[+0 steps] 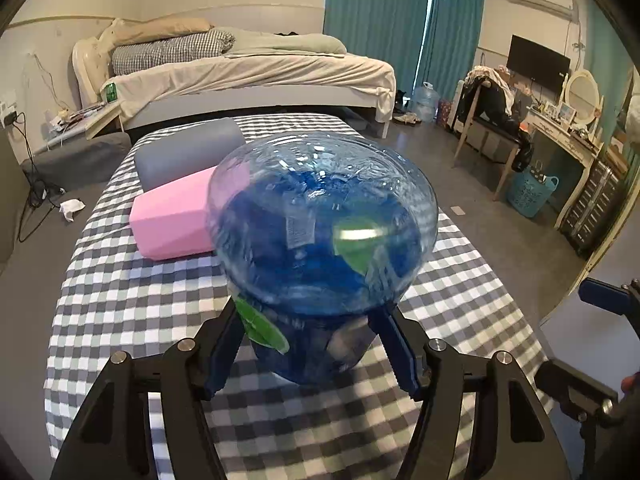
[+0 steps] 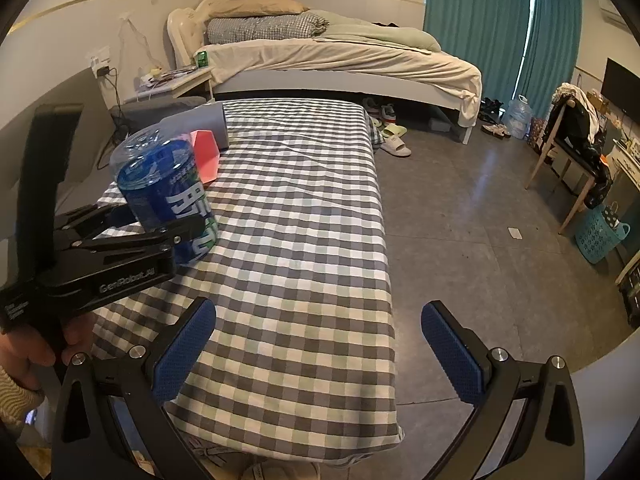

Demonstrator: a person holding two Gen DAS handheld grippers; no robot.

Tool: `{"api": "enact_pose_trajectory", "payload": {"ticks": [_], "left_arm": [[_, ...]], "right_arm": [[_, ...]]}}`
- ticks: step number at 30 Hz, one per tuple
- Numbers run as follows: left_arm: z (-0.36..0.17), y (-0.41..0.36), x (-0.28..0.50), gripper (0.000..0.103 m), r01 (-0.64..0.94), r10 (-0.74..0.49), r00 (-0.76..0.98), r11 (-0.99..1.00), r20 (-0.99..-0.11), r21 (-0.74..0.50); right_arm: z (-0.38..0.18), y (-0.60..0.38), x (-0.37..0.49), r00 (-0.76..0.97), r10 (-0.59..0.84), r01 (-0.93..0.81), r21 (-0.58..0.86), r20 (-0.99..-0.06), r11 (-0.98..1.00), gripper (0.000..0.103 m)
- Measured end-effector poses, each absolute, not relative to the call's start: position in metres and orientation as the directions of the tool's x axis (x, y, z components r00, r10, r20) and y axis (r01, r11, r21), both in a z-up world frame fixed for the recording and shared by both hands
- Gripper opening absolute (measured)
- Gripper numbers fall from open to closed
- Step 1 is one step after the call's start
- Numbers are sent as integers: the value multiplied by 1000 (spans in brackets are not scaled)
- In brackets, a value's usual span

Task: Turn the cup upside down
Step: 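Lower the bottle base-first onto the table and open the left gripper, then withdraw the open left gripper from the standing bottle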

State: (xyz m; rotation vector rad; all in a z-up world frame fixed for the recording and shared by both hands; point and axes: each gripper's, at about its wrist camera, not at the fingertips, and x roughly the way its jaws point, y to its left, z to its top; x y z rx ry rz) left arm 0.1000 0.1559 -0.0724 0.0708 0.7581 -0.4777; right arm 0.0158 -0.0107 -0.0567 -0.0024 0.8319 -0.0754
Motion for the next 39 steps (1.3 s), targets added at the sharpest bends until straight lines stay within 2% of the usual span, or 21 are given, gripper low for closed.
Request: {"api": "enact_pose_trajectory", "payload": {"ticks": [2,13,21,26,29,37,39], "left_arm": [[-70,162,94,83,428,-381,637,898,-671,-104],[-52,196,67,83,353,-347,663,926,-663,-131],[-16,219,55,83,313,-329,735,940,-592,-134],[-9,231,46,87,281,-281,799,956,-532,-83],[-16,233,41,96,239,-246,818,968,-520,-80],[-40,238,34,97,240,-245,804,967,-542,-82],[-43,240,36,101,241,-261,790,964,-555,-111]], "right_arm": [[-55,-13,15,674,-68,73,-25,-736,997,103],[-35,-10,4,709,-69,86,-11,-702,996,103],[5,0,3,787,-52,66,0,-615,998,103],[-2,14,-3,826,-54,47,-27,-560,999,103],[-19,21,-7,819,-44,19,-50,-571,999,103],[-31,12,-8,807,-44,40,-20,-588,999,103],[-34,10,-6,800,-41,43,-11,-599,999,103]]}}
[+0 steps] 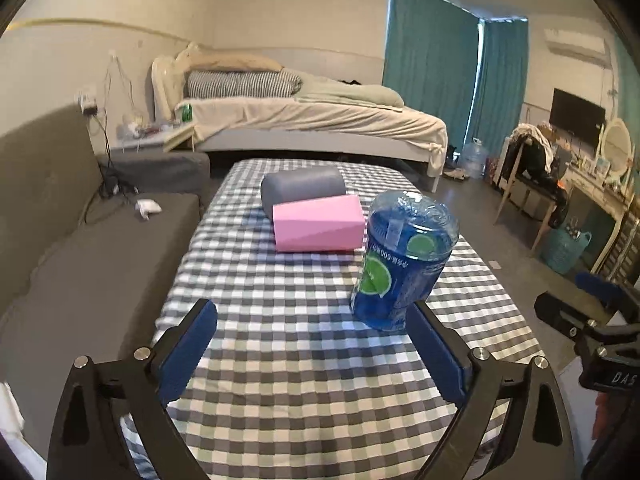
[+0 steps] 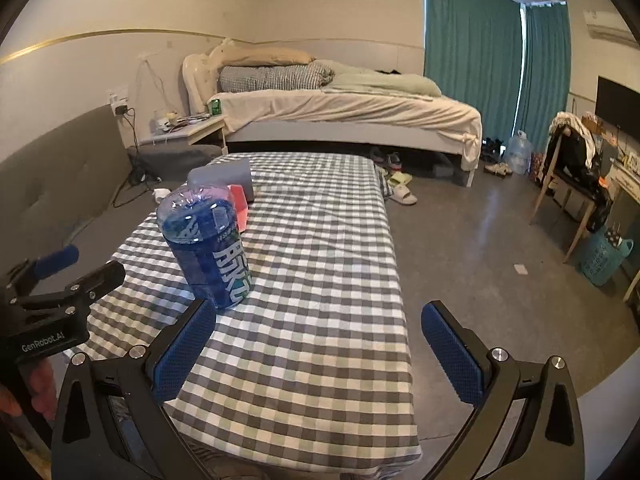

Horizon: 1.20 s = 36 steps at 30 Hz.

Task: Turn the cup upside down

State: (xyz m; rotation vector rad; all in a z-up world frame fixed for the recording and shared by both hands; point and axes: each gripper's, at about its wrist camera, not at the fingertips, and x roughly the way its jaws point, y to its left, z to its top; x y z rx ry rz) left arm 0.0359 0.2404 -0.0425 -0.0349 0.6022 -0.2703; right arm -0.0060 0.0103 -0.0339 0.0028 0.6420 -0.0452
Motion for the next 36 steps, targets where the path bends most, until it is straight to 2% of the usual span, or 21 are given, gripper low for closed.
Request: {"api": "enact_pose_trajectory", "payload": {"ticks": [3,23,31,36], "left_arm": [[-43,242,34,103,248,-264,795,963,-546,-104],[-40,236,31,103,274,-280,795,957,-538,-92],[-39,245,33,103,239,-260,806,965,-531,-110],[-39,243,33,103,225,-231,814,971,-533,-77]], "right_arm": [[-37,12,-7,800,-58,38,-47,-597,998,103],[-38,7,-8,801,-29,36,-1,-598,999,103],[-39,9,-7,798,-34,37,-8,-602,999,103],[-38,9,-7,798,-39,40,-12,-601,999,103]]}}
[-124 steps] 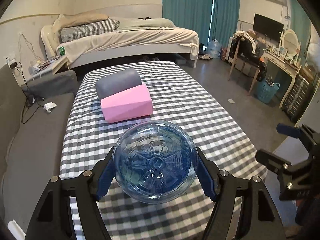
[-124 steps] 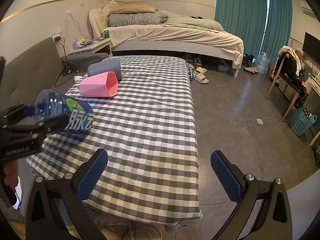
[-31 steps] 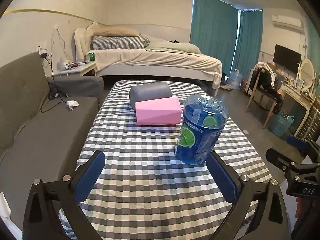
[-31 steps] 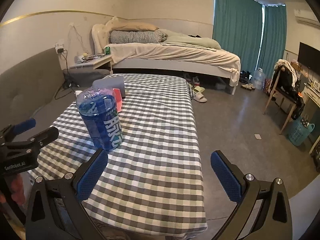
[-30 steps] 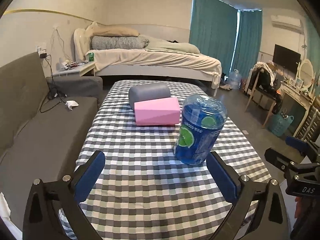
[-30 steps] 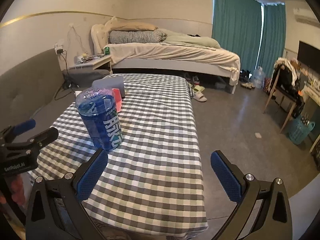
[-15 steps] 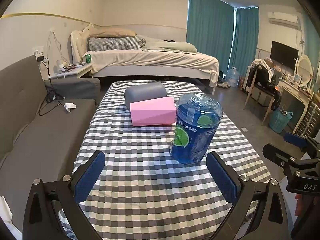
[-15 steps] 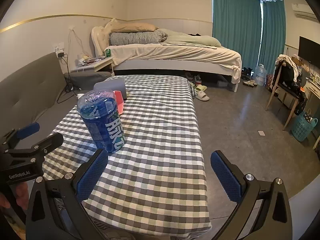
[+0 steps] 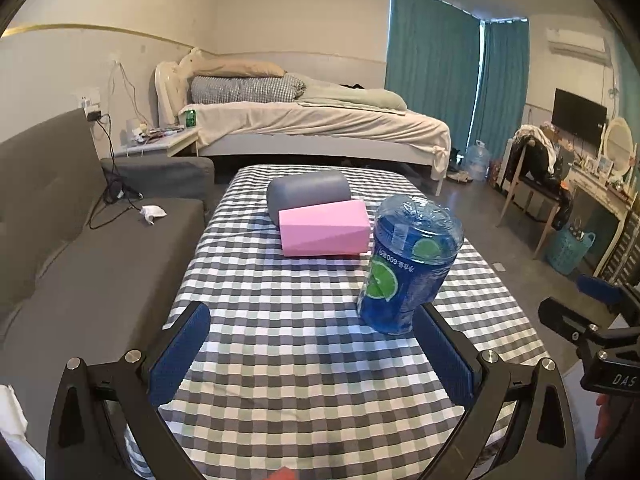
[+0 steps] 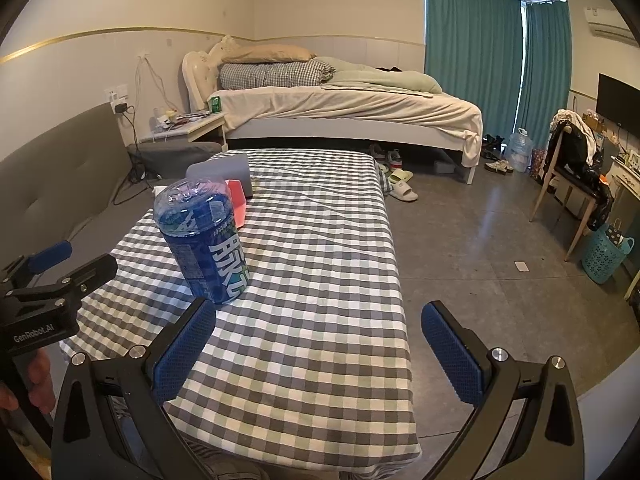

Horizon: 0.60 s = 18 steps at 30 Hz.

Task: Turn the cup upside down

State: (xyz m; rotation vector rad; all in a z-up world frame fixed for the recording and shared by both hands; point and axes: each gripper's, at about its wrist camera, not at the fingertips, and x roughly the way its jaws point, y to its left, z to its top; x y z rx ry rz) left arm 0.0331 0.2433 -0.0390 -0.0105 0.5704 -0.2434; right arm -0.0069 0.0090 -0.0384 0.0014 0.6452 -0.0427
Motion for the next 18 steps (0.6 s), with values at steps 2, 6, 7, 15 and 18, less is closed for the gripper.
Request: {"api": "enact_pose_trajectory", "payload": {"ticks": [2,6,7,15,18], "left_arm": [[-40,244,33,103,229,-235,812,970,-534,-80],[-40,243,33,103,231,-234,808,970,-540,-75],[-40,243,34,103,233,-237,807,969,-541,-77],[-40,242,34,103,234,-237,804,969,-545,-76],[-41,242,34,103,234,-238,803,969,-546,-79]], "right_arm": [[-38,10,-7,798,-41,38,-17,-602,999,103],[-40,10,-6,792,-37,35,-14,-609,999,103],[-40,10,-6,791,-35,35,-12,-611,999,103],[-41,10,-7,792,-34,33,-13,-610,999,103],[-41,10,-7,792,-33,33,-11,-610,999,103]]}}
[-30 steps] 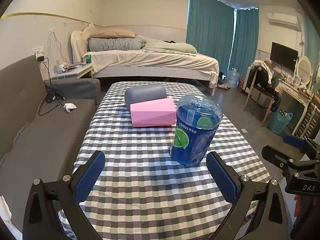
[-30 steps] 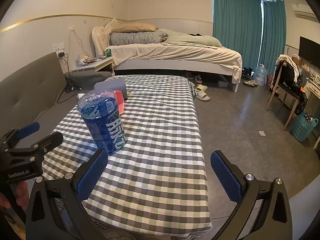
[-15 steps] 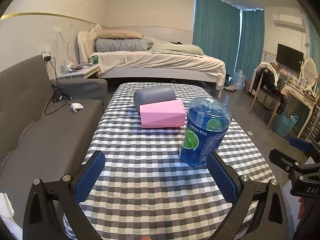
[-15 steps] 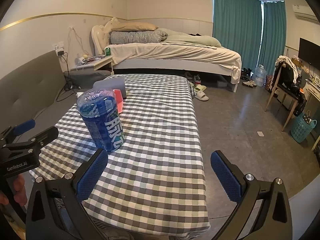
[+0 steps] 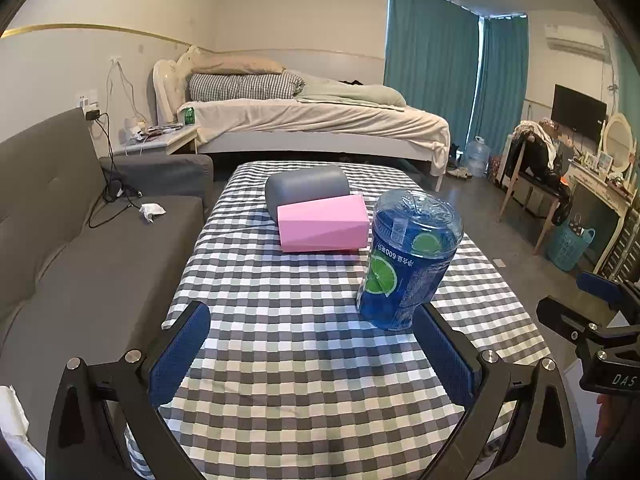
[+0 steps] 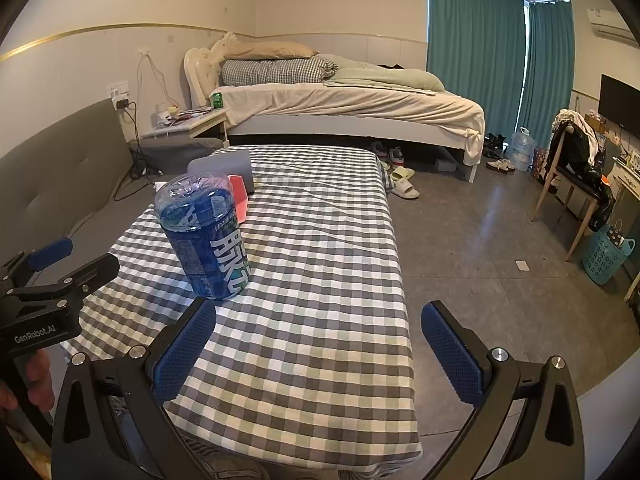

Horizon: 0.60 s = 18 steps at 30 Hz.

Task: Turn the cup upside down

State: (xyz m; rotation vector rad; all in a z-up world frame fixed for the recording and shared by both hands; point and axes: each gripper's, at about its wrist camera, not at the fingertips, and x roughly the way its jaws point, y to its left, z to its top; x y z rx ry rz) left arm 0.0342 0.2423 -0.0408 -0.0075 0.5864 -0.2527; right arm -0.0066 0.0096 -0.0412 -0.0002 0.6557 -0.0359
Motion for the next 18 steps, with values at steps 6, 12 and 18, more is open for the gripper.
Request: {"api": "enact_pose_trajectory", "payload": {"ticks": [6,12,18], "left_arm": [[-41,242,34,103,234,-238,802,969,-548,-78],[-41,242,34,103,233,-242,804,969,-544,-86],[-42,242,34,103,234,-240,802,969,-547,-82]], "right_arm": [[-41,10,-7,791,-30,31,-9,-612,999,103],[-41,10,-6,788,-28,30,-8,-615,1000,103],[-42,10,-5,787,-28,28,-10,-617,1000,103]]}}
